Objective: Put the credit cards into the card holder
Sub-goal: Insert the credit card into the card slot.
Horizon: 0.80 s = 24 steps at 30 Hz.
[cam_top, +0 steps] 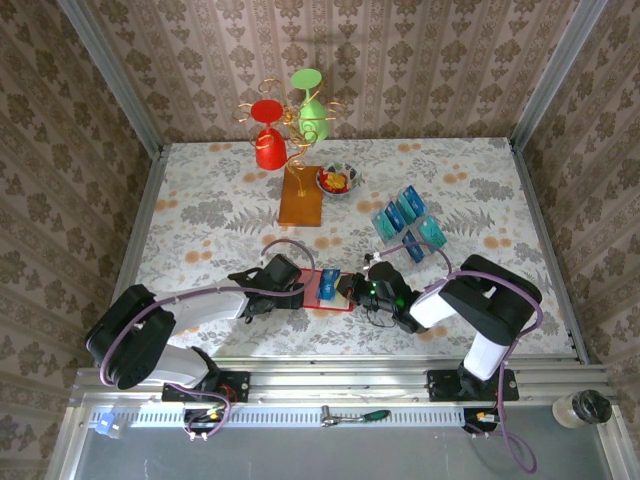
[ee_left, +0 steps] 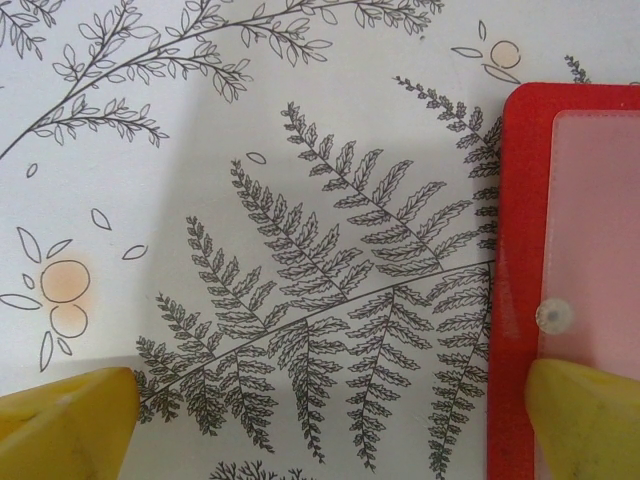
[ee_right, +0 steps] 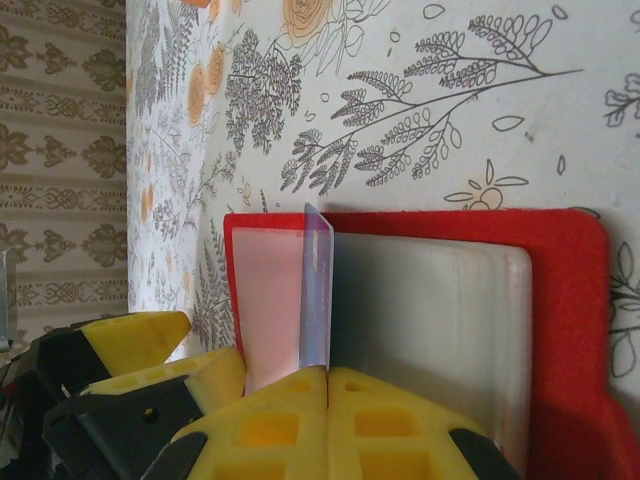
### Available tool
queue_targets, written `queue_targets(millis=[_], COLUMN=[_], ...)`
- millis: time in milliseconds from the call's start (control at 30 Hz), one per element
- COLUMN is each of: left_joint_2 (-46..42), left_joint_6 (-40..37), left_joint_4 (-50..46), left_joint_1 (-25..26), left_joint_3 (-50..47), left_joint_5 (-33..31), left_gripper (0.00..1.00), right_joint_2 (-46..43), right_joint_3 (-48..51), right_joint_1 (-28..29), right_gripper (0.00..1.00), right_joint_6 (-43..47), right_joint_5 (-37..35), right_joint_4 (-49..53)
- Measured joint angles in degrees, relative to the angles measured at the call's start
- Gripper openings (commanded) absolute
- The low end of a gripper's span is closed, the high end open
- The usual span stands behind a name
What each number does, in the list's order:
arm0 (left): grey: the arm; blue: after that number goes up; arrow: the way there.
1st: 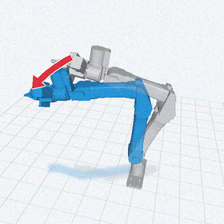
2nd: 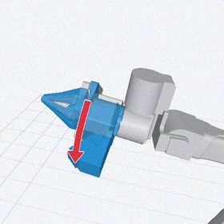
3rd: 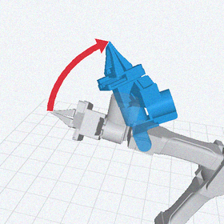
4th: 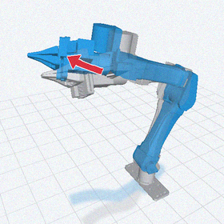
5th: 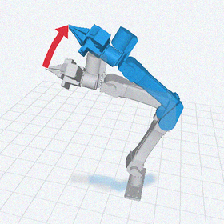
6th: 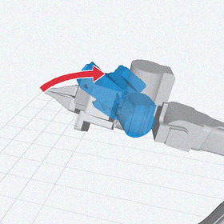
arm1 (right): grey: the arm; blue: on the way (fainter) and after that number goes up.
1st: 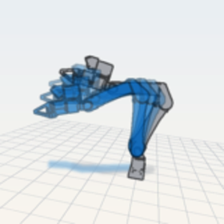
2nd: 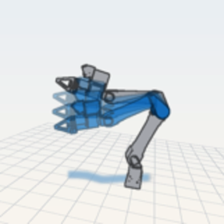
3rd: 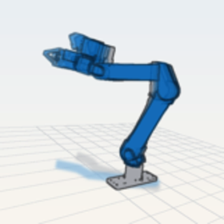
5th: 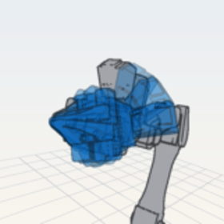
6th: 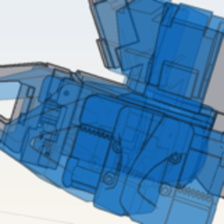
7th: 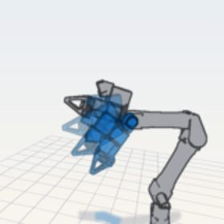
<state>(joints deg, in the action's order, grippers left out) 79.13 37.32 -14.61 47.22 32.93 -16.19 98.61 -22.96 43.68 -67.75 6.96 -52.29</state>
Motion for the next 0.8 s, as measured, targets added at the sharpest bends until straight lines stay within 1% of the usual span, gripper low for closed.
queue_targets(millis=[800], left_joint_2=[0.33], left_joint_6=[0.0], left_joint_4=[0.07], left_joint_1=[0.0], left_joint_3=[0.09], left_joint_5=[0.0], left_gripper=[1.0], right_joint_2=[-0.13], right_joint_3=[0.94], right_joint_1=[2.32], right_gripper=[0.0], right_joint_6=[-1.33], right_joint_5=[-2.16], right_joint_4=[-0.24])
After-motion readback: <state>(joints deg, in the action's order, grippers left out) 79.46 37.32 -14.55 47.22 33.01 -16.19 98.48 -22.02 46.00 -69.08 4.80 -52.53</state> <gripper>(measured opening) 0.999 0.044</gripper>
